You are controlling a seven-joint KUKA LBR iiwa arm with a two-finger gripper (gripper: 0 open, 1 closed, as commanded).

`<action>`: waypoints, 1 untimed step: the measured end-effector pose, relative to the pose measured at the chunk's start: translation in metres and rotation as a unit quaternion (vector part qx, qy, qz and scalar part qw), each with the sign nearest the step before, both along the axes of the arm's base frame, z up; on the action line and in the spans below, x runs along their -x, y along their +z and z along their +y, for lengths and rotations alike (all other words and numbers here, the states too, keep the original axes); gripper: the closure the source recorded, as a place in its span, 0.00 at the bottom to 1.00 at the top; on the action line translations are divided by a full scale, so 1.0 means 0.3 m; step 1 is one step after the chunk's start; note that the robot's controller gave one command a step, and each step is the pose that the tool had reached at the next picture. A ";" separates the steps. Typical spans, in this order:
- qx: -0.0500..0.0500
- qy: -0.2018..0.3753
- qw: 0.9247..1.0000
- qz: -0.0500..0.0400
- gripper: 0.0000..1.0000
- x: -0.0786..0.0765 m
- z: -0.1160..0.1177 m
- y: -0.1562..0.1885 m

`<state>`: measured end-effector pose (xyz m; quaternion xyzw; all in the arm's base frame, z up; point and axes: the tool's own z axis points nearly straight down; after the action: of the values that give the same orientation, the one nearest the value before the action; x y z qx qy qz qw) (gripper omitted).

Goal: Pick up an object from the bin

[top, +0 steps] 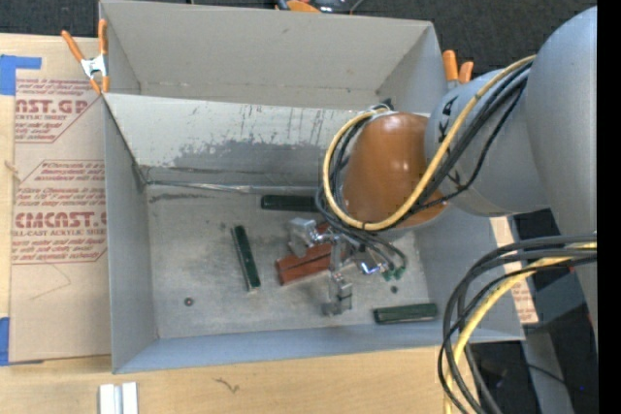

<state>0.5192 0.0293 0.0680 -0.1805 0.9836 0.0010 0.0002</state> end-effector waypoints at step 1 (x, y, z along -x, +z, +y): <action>-0.001 0.001 1.000 -0.006 1.00 -0.014 0.006 0.025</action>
Offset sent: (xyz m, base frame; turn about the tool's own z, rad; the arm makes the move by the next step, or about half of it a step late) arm 0.0000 0.0000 0.0000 0.0000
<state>0.5235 0.0310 0.0754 -0.1817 0.9833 0.0005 0.0064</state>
